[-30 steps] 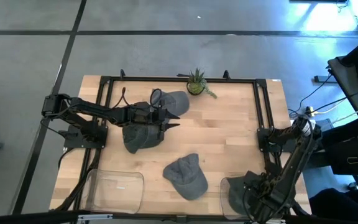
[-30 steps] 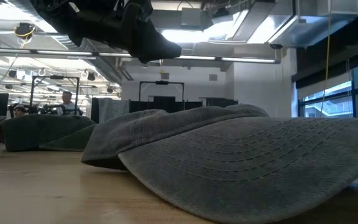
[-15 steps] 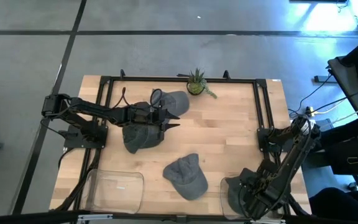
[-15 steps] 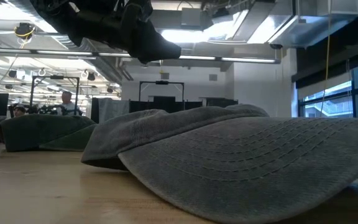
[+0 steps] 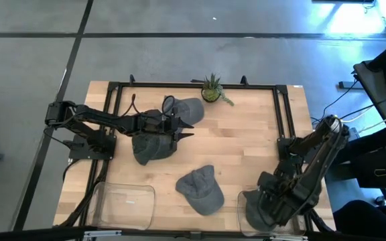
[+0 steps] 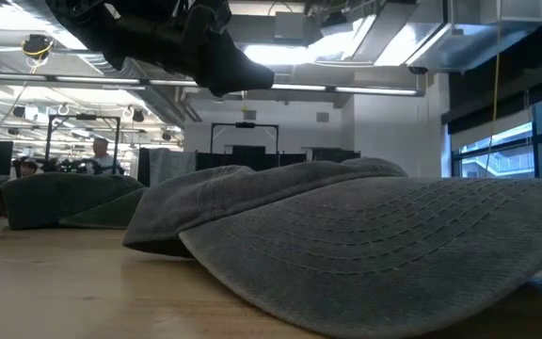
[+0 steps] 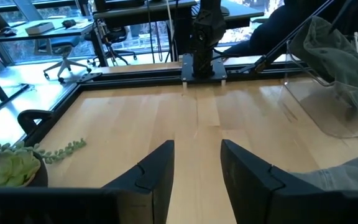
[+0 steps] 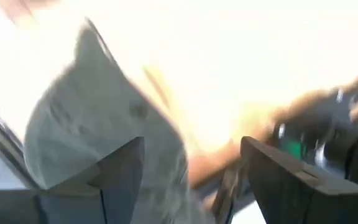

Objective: Pick & Place hat
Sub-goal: Put the bottom grey cap into the left transparent bin

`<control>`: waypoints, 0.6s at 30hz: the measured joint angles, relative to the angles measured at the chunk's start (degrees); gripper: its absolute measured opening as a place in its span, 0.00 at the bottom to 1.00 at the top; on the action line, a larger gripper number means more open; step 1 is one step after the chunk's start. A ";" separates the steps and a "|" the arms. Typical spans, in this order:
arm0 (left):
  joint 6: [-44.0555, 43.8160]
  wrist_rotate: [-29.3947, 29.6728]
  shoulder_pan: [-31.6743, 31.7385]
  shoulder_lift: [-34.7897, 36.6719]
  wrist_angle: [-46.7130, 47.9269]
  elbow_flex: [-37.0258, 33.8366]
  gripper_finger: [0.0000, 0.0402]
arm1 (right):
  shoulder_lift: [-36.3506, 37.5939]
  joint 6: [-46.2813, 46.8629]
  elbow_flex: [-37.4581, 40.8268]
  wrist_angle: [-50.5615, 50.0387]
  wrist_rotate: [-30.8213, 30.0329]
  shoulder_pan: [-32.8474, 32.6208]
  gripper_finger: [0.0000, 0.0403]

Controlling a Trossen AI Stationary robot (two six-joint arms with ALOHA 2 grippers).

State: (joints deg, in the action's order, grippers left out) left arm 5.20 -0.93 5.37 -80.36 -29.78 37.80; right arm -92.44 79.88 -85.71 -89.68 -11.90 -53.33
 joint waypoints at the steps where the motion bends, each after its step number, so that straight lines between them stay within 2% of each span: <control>1: 0.00 -0.01 0.00 0.00 0.00 0.00 0.32 | 0.78 -1.24 0.00 0.55 -2.34 0.27 0.66; 5: 0.02 0.00 0.00 0.00 0.17 0.00 0.32 | 3.81 -9.46 0.00 5.05 -10.82 2.52 0.66; 8: 0.02 0.02 0.00 0.00 1.20 0.00 0.32 | 5.72 -19.31 0.86 11.31 -13.89 5.87 0.66; 12: 0.02 0.07 0.00 0.00 3.04 0.00 0.32 | 8.13 -33.78 6.10 21.56 -11.64 12.11 0.66; 18: 0.01 0.08 0.00 0.00 5.39 0.00 0.32 | 14.28 -52.00 18.83 41.00 -9.30 21.00 0.66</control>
State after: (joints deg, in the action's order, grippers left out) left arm 5.21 -0.85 5.37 -80.36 -24.39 37.80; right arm -78.16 27.88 -66.88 -48.68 -21.20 -32.33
